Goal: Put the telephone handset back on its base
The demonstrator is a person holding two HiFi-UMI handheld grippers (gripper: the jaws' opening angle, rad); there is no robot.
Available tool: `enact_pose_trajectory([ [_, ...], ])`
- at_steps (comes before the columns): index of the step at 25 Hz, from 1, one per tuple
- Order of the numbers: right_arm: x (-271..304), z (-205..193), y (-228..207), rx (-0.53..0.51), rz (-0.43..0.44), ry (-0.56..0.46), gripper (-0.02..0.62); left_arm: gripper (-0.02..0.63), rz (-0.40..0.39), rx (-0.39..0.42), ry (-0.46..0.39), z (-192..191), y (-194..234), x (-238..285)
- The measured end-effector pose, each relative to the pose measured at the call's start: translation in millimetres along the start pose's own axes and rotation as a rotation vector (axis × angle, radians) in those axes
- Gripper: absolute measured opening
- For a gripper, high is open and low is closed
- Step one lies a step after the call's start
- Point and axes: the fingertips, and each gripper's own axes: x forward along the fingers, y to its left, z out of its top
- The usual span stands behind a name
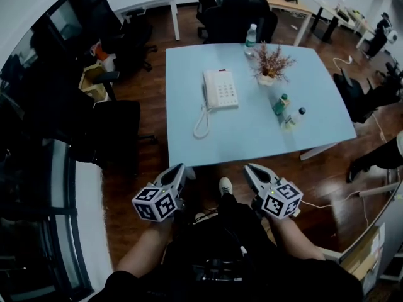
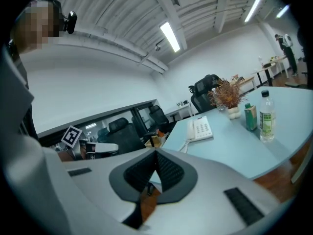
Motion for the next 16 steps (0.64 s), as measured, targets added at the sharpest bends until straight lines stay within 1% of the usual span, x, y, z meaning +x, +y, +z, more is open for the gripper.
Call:
enact_pose_trajectory([
  [3,-4.1,-10.4,9.0,-0.009,0.008,0.021,0.012,0.0,-0.022,-0.128,-0.036,-1.0,5.3,-12.5],
  [4,-4.5,-11.2,13.0,-0.015,0.014,0.027,0.012,0.0,-0.02,-0.163,-0.049,-0.7,8.9,-18.1],
  [5,-4.6,-9.5,17.6,-0.024,0.02,0.028,0.012,0.0,-0.01,-0.178,-0.062,0.1,12.5,-24.1],
  [10,2.4,6.1,34.8,-0.056,0.062,0.002,0.012,0.0,0.053,-0.136,-0.086,1.6,25.4,-50.6],
  [13,7.3,9.5,41.1,-0.067,0.078,-0.006,0.012,0.0,0.082,-0.075,-0.088,3.0,27.9,-59.6],
  [16,9.9,3.4,47.0,-0.067,0.09,0.004,0.012,0.0,0.098,-0.01,-0.104,9.2,26.7,-66.6],
])
